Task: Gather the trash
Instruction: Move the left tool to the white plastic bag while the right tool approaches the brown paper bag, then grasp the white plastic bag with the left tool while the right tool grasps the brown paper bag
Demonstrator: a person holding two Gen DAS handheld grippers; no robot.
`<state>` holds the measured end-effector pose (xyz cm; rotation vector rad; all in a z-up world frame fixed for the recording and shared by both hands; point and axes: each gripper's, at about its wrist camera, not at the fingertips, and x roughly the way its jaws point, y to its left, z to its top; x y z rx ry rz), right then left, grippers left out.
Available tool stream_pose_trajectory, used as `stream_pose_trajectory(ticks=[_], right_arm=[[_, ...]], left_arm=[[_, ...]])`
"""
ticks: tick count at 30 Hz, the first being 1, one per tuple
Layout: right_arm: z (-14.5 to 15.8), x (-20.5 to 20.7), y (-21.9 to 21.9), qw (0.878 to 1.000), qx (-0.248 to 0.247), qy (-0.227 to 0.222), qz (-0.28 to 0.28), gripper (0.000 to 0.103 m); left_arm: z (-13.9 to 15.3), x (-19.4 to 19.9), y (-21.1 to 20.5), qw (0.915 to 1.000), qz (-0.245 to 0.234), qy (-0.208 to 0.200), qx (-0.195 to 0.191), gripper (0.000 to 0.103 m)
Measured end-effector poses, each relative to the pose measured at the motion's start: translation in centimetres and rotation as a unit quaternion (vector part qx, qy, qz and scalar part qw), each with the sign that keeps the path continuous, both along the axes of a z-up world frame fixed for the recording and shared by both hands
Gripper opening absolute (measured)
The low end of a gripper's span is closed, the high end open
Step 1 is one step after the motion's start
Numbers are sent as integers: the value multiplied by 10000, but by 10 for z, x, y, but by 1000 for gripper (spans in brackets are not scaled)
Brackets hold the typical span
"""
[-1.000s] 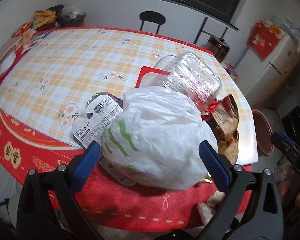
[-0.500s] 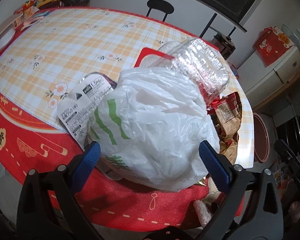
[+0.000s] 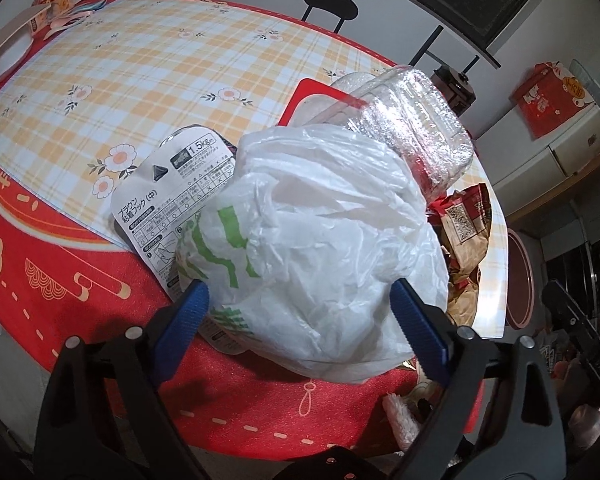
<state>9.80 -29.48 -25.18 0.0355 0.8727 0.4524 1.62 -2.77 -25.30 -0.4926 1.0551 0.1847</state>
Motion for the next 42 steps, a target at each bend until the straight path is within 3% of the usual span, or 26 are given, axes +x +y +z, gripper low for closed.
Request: stream_pose_trajectory(ticks=[7, 9, 12, 18, 25, 31, 38, 42], right_arm=[[0, 1, 15, 9995, -195, -159, 174, 99], [-3, 2, 21, 9992, -273, -107, 259, 99], [-5, 3, 26, 9988, -340, -101, 342, 99], [-11, 15, 31, 9961, -674, -310, 472, 99], [-35, 33, 56, 9860, -1344, -373, 916, 99], [-56, 50, 76, 9766, -1805, -334, 1118, 99], [-70, 65, 73, 9822, -1556, 56, 1054, 98], [-65, 65, 65, 9878, -1185, 167, 1001, 85]], left_arm=[[1, -4, 8, 9999, 56, -79, -44, 68], [2, -5, 8, 9998, 3, -150, -97, 50], [6, -9, 9, 9998, -112, -139, -67, 34], [36, -25, 24, 9957, -6, -893, -240, 24], [68, -33, 22, 9847, -33, -1737, -103, 24], [70, -35, 26, 9834, 122, -1811, -22, 24], [71, -45, 35, 9819, 326, -1867, -15, 24], [72, -49, 38, 9809, 378, -1906, -37, 24]])
